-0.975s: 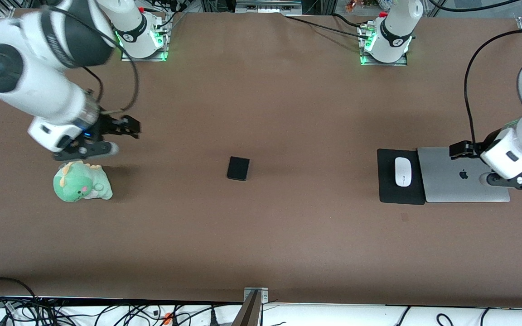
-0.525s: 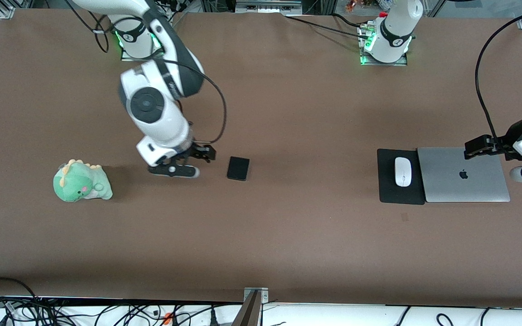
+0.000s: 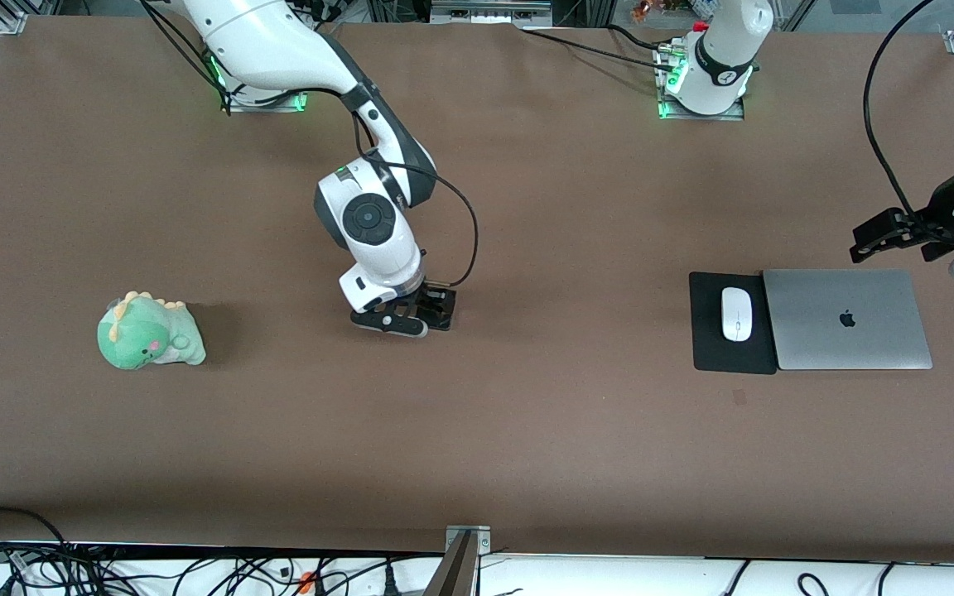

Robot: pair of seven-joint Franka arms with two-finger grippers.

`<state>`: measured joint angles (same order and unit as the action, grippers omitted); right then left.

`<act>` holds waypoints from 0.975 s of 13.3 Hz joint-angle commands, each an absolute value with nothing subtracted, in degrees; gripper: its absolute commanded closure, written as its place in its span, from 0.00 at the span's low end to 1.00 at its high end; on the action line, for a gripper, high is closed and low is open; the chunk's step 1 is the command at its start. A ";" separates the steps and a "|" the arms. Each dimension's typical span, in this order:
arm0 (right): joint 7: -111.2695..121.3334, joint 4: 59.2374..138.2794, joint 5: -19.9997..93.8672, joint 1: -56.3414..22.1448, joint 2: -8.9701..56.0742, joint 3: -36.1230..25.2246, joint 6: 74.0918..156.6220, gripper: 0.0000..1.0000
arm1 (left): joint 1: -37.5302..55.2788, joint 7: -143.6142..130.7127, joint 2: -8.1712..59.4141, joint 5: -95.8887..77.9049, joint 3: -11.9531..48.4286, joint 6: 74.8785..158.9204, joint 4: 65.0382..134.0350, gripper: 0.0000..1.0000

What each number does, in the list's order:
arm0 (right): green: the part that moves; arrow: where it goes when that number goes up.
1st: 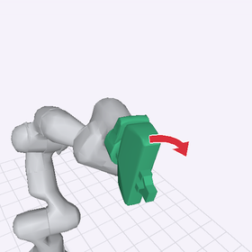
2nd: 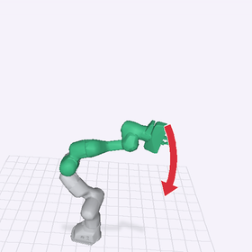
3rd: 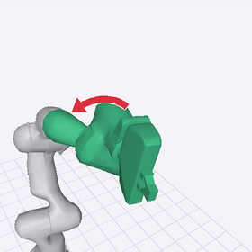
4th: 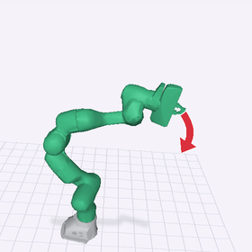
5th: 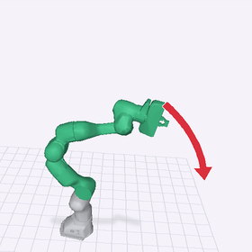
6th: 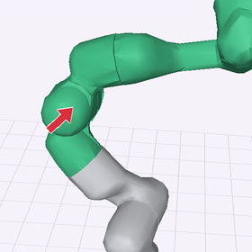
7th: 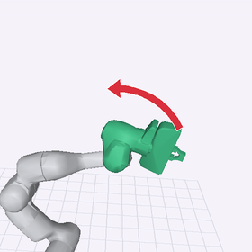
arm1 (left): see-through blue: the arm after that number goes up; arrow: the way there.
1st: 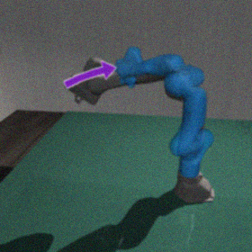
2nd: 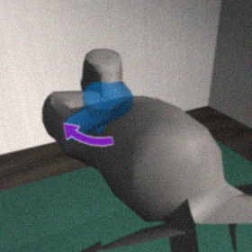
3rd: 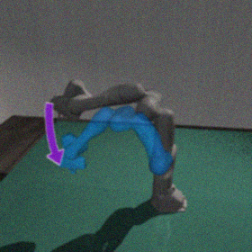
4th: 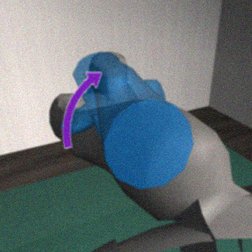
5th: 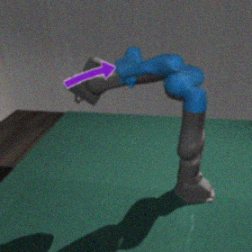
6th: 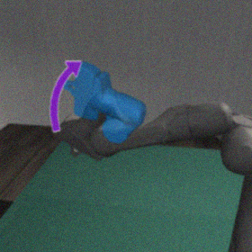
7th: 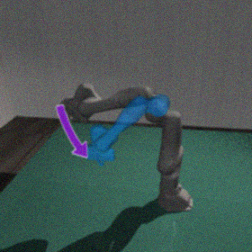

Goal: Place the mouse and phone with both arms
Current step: 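Move the right gripper over the small black phone, then lower the right gripper and close it on the black phone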

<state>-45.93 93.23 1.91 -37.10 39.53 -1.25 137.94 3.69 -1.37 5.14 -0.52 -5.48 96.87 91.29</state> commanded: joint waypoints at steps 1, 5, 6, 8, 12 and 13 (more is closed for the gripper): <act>-46.93 92.20 1.94 -38.85 41.13 -1.93 138.78 0.00 | 4.48 -1.93 3.78 -0.44 -6.15 98.26 93.43 0.00; -46.85 92.20 1.32 -40.95 43.06 -2.11 140.10 0.00 | 4.83 -2.11 3.96 -0.44 -6.15 98.26 93.25 0.00; -46.85 92.20 1.06 -41.04 43.33 -2.11 140.79 0.00 | 4.83 -2.02 3.96 -0.44 -6.07 98.26 93.25 0.00; -46.85 92.28 0.71 -41.65 44.12 -2.20 141.15 0.00 | 4.83 -2.02 3.96 -0.44 -6.06 98.17 93.25 0.00; -46.14 92.46 -0.52 -41.75 44.12 -2.46 140.98 0.00 | 4.83 -2.02 3.96 -0.44 -6.06 98.17 93.34 0.00; -46.14 92.46 -0.70 -41.75 44.12 -2.46 140.98 0.00 | 4.83 -2.02 3.96 -0.44 -6.06 98.17 93.34 0.00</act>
<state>-46.13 93.15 0.27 -41.01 43.57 -1.68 140.69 4.10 -1.66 5.07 -0.52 -5.50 97.52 92.06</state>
